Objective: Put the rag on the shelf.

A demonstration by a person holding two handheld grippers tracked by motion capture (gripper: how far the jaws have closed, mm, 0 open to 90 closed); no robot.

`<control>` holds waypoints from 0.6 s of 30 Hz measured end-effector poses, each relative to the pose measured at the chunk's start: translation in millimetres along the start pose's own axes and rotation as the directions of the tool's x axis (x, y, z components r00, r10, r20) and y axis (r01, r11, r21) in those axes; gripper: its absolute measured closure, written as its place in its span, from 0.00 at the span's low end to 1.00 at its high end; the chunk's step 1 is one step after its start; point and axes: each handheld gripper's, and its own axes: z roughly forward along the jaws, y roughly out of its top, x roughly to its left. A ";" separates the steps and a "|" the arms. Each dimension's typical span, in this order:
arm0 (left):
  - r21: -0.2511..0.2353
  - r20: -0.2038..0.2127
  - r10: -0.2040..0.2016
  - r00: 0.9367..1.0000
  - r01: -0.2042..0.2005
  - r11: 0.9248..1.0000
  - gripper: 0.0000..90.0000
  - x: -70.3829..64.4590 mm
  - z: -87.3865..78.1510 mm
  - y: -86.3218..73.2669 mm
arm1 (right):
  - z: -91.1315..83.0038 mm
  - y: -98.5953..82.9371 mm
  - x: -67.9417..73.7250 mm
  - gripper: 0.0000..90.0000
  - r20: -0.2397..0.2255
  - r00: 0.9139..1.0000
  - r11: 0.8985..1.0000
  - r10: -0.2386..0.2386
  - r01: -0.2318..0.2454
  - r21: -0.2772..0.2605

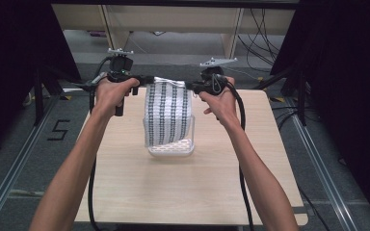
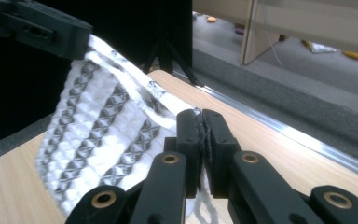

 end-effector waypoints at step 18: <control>0.089 -0.014 -0.105 0.994 0.106 0.990 0.93 31.1 33.6 -23.9 | 26.9 -10.8 -4.6 0.94 0.030 0.998 0.996 0.047 -0.049 0.080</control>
